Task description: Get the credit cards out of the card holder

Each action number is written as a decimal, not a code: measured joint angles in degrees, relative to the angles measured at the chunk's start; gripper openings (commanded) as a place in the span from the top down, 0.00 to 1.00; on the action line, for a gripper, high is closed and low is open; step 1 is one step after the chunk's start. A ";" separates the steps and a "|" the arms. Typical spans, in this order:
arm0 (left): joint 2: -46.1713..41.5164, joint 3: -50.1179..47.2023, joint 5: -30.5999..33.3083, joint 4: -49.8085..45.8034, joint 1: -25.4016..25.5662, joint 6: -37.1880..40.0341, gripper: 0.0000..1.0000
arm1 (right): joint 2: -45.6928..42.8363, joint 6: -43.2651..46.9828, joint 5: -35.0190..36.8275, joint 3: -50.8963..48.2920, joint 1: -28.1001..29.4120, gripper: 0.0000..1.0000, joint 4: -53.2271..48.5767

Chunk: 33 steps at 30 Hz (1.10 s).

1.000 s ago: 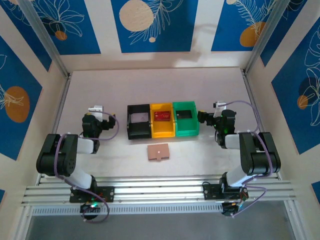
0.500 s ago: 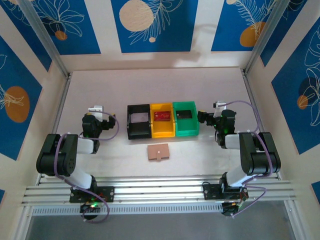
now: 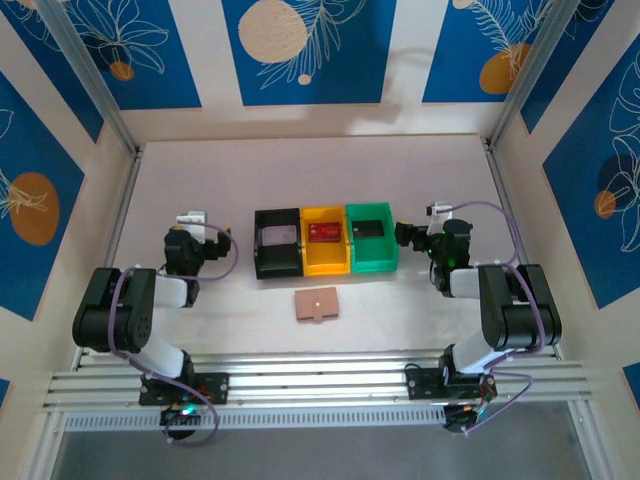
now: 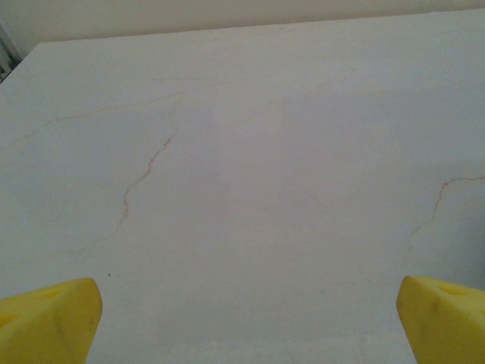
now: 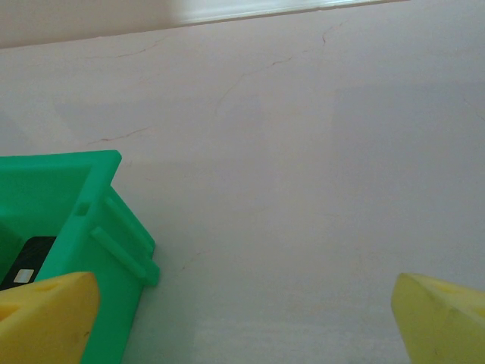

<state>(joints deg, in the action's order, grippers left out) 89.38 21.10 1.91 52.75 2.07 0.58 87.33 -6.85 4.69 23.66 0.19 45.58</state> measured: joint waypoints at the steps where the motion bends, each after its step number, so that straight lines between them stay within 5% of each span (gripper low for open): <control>1: 0.00 -0.02 0.00 0.00 0.00 0.00 0.00 | 0.00 0.00 0.00 0.00 0.00 0.01 0.00; 19: 0.00 -0.02 0.00 0.00 0.00 0.00 0.00 | -0.98 0.24 2.29 0.02 0.94 0.01 -1.60; 26: 0.00 0.00 0.00 0.00 0.00 0.00 0.00 | -21.27 1.20 11.93 5.68 11.67 0.01 -20.72; 33: 0.00 0.00 0.00 0.00 0.00 0.00 0.00 | -30.82 -3.61 11.21 13.25 17.99 0.01 -32.54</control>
<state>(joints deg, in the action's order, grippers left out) 89.38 21.10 1.91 52.75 2.07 0.58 56.51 -10.46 15.90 36.91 18.17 13.04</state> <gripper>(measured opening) 0.996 0.991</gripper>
